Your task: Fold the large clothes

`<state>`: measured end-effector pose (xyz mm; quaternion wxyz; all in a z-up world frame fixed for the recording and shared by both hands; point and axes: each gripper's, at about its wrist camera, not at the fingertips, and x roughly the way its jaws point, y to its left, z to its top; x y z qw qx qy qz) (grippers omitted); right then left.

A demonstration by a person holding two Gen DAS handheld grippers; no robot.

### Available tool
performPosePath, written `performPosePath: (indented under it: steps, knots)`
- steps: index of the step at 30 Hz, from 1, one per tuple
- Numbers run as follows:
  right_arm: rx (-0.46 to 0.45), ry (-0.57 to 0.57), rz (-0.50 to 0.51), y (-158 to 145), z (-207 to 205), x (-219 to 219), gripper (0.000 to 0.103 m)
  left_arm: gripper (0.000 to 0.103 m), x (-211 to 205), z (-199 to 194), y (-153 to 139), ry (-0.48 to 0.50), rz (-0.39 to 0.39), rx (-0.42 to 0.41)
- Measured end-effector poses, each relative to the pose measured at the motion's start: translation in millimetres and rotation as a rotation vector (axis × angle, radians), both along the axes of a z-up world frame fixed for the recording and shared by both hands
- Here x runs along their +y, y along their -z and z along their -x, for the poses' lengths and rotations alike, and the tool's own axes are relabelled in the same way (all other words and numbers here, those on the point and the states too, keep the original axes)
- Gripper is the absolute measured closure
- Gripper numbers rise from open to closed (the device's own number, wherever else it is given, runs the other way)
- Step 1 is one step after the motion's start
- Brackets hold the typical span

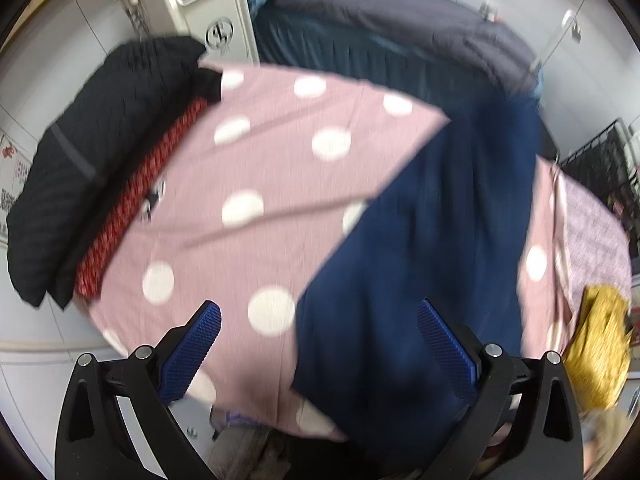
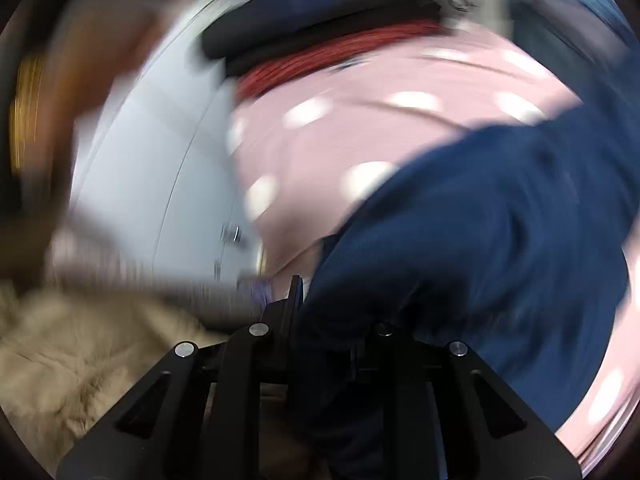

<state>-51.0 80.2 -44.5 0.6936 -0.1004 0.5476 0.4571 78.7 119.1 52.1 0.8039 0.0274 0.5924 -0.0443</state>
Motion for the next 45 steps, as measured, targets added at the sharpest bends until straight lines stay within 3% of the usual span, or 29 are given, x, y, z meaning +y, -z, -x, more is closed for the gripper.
performPosePath:
  steps: [3,4,5,6,8,10,13,16,22,27,32,34,37,39,41,45]
  knots:
    - [0.011,-0.081,0.005,6.3,10.9,26.1,0.048,0.006,-5.9,-15.5,-10.8,0.025,-0.032,-0.015]
    - [0.005,-0.08,0.008,8.6,8.9,27.8,0.032,0.006,-8.3,-17.1,-12.7,0.036,-0.048,-0.022]
    - [-0.026,-0.06,0.021,7.9,9.6,27.6,0.022,0.006,-11.9,-19.7,-13.6,0.051,-0.064,-0.027]
    - [-0.059,-0.03,0.025,3.9,12.5,24.1,0.02,0.006,-12.8,-21.3,-12.8,0.061,-0.072,-0.026]
    - [-0.094,0.044,0.009,-7.2,12.0,9.8,0.019,0.006,-17.2,-22.9,-7.9,0.078,-0.077,-0.005]
    - [-0.073,0.144,-0.045,-17.1,1.2,-15.3,0.019,0.006,-20.4,-23.4,-1.0,0.083,-0.075,0.029]
    - [-0.064,0.311,-0.14,-29.9,-4.3,-64.4,0.017,0.006,-22.4,-21.9,4.5,0.094,-0.055,0.053]
    - [-0.085,0.502,-0.172,-32.9,-1.5,-115.8,0.013,0.006,-29.2,-27.1,7.4,0.105,-0.032,0.069]
    - [0.049,0.868,-0.291,-16.8,-1.0,-220.3,0.013,0.006,-61.8,-54.1,10.7,0.146,0.023,0.093]
    - [0.075,1.008,-0.289,-7.3,-4.5,-257.2,0.013,0.006,-117.4,-86.5,6.4,0.233,0.039,0.066]
    - [0.098,1.115,-0.274,5.4,-18.5,-277.9,0.013,0.006,-179.6,-94.9,62.4,0.373,-0.146,0.134]
    - [0.107,1.152,-0.271,14.3,-28.3,-280.7,0.013,0.007,-176.2,-91.6,86.6,0.367,-0.141,0.17]
    - [0.136,1.216,-0.255,27.6,-41.8,-295.2,0.013,0.03,-142.4,-87.7,108.2,0.32,-0.024,0.208]
    - [0.178,1.266,-0.225,44.1,-51.3,-309.1,0.013,0.057,-106.1,-88.9,116.3,0.269,0.066,0.247]
    - [0.239,1.331,-0.197,68.0,-59.3,-325.2,0.013,0.066,-73.3,-92.7,117.5,0.205,0.158,0.27]
    - [0.454,1.465,-0.218,134.7,-70.0,-348.0,0.015,0.071,-22.5,-95.3,111.3,0.116,0.181,0.247]
